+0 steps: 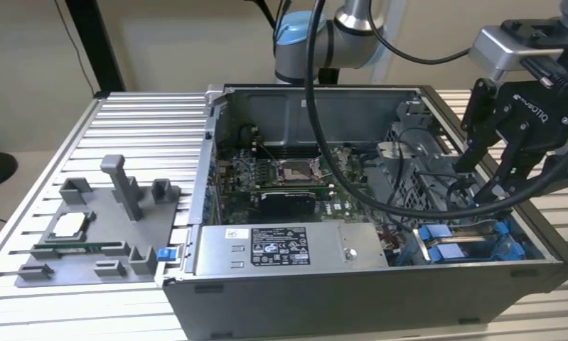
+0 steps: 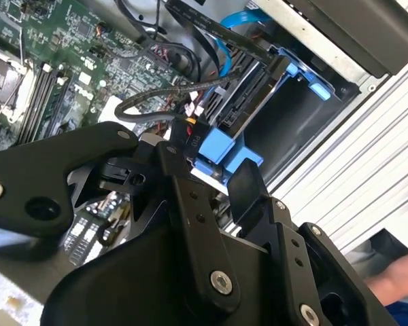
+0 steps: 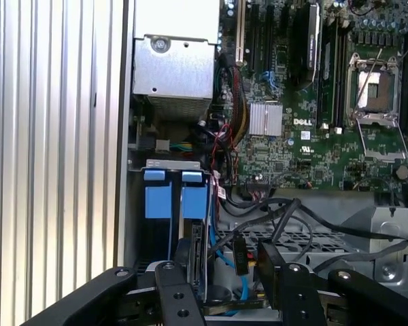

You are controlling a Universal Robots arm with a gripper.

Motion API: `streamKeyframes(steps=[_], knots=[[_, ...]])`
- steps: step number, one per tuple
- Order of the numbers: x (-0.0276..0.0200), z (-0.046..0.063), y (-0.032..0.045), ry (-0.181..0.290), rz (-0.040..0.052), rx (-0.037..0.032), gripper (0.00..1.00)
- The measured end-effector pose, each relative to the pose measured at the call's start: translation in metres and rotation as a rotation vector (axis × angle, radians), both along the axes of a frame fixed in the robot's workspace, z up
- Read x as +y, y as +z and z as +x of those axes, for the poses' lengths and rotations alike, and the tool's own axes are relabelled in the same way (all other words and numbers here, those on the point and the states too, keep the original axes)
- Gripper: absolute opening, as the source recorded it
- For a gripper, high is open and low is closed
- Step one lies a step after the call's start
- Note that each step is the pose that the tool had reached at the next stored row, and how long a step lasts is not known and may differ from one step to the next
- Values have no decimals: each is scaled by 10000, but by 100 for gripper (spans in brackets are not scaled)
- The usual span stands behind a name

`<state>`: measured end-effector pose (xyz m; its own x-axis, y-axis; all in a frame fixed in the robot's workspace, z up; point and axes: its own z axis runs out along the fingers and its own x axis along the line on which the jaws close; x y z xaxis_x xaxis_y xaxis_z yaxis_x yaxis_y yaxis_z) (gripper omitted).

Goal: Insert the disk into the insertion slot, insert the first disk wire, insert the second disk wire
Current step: 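Insert the first disk wire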

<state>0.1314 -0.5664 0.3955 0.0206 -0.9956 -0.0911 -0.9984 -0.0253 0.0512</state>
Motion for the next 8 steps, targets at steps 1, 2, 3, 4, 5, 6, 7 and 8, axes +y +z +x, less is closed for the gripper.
streamKeyframes(steps=[1, 2, 3, 4, 5, 6, 7, 8], knots=[[0, 0, -1, 33, 0, 0, 100], [0, 0, -2, 63, 0, 0, 100], [0, 0, -3, 94, 0, 0, 100], [0, 0, -3, 122, -1, 0, 100], [0, 0, -4, 155, -1, 0, 100], [0, 0, -5, 186, -1, 0, 100], [0, 0, -7, 220, 0, 0, 100], [0, 0, -8, 250, 0, 0, 100]])
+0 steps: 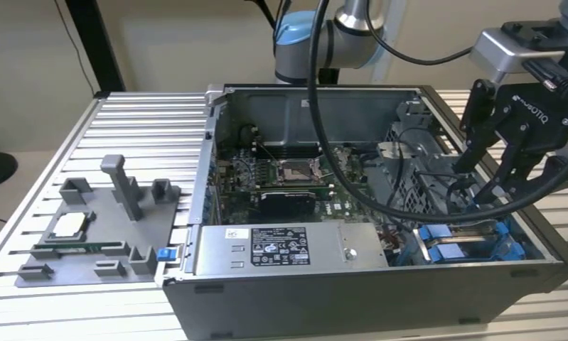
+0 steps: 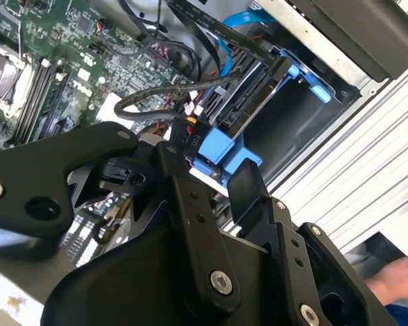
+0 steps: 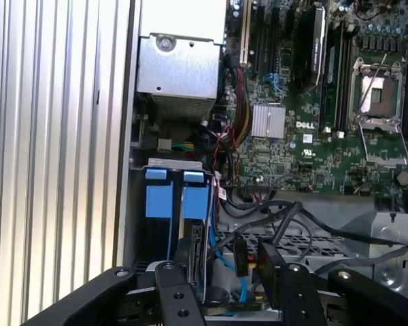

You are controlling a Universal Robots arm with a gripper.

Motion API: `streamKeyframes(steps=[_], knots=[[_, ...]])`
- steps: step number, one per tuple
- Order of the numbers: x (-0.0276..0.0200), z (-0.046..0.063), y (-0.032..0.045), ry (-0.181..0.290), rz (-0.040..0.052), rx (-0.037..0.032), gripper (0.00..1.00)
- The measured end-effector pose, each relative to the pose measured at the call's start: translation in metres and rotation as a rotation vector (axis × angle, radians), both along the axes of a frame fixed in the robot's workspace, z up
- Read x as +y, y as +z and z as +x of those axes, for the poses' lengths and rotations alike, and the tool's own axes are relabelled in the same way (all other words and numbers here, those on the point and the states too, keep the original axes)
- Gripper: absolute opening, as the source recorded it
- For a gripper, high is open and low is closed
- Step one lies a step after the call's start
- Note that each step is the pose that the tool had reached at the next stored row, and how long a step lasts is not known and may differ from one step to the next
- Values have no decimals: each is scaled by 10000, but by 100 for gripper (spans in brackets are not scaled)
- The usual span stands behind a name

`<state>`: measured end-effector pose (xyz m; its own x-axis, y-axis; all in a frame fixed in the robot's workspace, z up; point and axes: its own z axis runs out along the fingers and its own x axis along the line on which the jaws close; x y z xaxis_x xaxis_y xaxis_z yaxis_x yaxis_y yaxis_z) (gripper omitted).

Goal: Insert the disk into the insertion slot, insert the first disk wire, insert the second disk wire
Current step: 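Insert the first disk wire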

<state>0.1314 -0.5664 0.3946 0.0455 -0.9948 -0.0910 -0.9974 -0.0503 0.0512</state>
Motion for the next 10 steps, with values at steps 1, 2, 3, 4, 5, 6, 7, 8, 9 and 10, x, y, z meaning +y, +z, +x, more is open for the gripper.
streamKeyframes(steps=[1, 2, 3, 4, 5, 6, 7, 8, 9, 10], knots=[[0, 0, 0, 23, 0, 0, 100], [0, 0, -1, 30, -1, 0, 100], [0, 0, 0, 30, -1, 0, 100], [0, 0, -1, 34, -1, 0, 100], [0, 0, -1, 36, 0, 0, 100], [0, 0, -1, 35, -1, 0, 100], [0, 0, -2, 37, -1, 0, 100], [0, 0, -5, 47, 1, 0, 100], [0, 0, -6, 56, 0, -1, 100], [0, 0, -6, 63, -1, -1, 100]])
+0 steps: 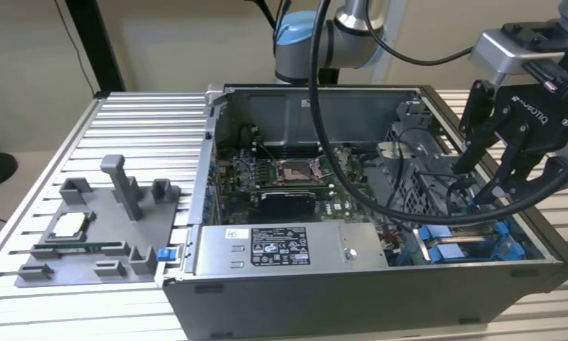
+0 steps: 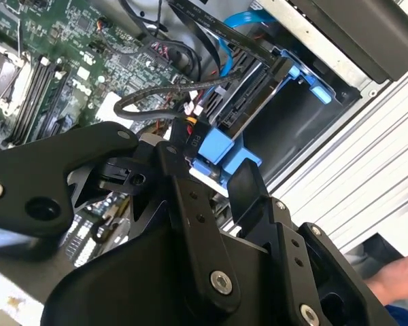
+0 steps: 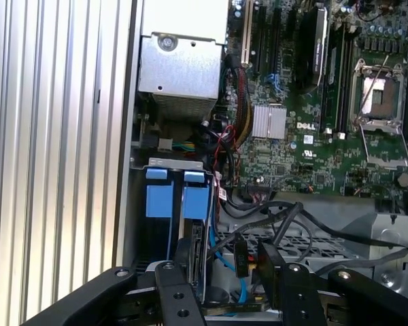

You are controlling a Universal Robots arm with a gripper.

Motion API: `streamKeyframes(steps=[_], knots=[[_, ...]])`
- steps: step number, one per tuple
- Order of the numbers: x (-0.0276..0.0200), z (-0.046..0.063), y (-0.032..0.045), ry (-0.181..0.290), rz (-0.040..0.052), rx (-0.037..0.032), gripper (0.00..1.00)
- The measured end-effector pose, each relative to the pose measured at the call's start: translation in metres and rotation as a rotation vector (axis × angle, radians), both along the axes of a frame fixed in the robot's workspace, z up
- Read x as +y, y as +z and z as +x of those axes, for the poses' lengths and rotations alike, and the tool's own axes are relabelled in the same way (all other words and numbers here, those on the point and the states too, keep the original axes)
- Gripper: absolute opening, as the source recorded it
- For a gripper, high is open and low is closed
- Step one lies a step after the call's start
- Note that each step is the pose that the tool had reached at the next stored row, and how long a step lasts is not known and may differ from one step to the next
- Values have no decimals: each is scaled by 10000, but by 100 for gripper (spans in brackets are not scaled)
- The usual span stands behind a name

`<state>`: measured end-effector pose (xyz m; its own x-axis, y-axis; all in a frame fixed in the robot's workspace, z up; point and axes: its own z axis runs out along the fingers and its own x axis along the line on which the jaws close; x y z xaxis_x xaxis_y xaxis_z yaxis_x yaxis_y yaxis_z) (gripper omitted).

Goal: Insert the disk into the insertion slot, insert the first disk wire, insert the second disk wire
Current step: 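Insert the first disk wire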

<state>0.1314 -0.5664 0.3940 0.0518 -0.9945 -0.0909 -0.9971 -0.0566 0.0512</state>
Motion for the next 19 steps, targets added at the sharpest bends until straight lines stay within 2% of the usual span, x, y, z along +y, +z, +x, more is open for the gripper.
streamKeyframes(steps=[13, 15, 19], knots=[[1, 0, -25, 38, 22, -21, 100], [3, 0, -32, 38, 80, -21, 100], [7, 0, -52, 38, 337, -22, 100]])
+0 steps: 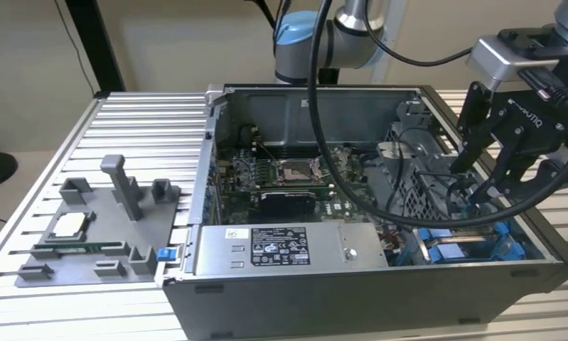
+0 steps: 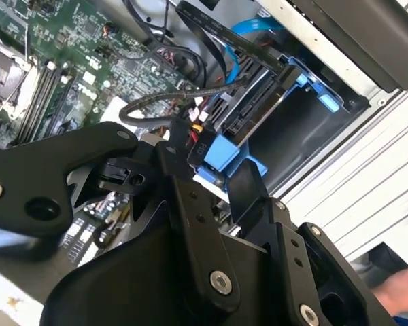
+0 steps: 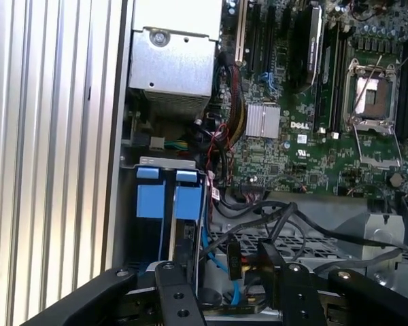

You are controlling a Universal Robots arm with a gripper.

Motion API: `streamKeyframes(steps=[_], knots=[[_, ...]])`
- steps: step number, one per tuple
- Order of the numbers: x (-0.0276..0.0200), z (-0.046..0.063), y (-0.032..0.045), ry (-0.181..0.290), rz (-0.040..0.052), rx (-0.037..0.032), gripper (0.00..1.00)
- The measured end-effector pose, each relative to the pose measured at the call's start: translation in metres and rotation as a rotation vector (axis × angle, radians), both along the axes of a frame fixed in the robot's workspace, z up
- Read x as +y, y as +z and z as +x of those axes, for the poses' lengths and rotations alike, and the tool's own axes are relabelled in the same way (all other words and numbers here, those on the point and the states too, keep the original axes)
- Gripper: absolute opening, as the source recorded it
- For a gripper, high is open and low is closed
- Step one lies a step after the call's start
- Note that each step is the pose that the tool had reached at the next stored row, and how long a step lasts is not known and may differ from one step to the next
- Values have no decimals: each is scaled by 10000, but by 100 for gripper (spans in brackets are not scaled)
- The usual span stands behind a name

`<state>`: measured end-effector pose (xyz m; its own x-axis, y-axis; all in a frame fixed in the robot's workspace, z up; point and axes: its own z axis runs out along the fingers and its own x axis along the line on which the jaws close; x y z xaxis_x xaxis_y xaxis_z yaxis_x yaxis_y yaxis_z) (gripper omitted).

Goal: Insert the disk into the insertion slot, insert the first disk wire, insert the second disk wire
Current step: 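Insert the first disk wire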

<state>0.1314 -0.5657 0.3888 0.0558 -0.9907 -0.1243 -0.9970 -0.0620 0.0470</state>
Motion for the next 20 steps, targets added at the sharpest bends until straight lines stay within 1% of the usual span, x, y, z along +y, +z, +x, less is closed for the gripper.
streamKeyframes(steps=[4, 5, 7, 8, 15, 20], knots=[[1, 0, -13, 0, 265, -1, 100], [1, 0, -14, 0, 358, -4, 100], [1, 0, -14, 1, 578, -14, 100], [1, 0, -14, 0, 652, -16, 100], [1, 0, -11, 0, 934, -17, 100], [-9, 2, -6, -1, 1169, -17, 100]])
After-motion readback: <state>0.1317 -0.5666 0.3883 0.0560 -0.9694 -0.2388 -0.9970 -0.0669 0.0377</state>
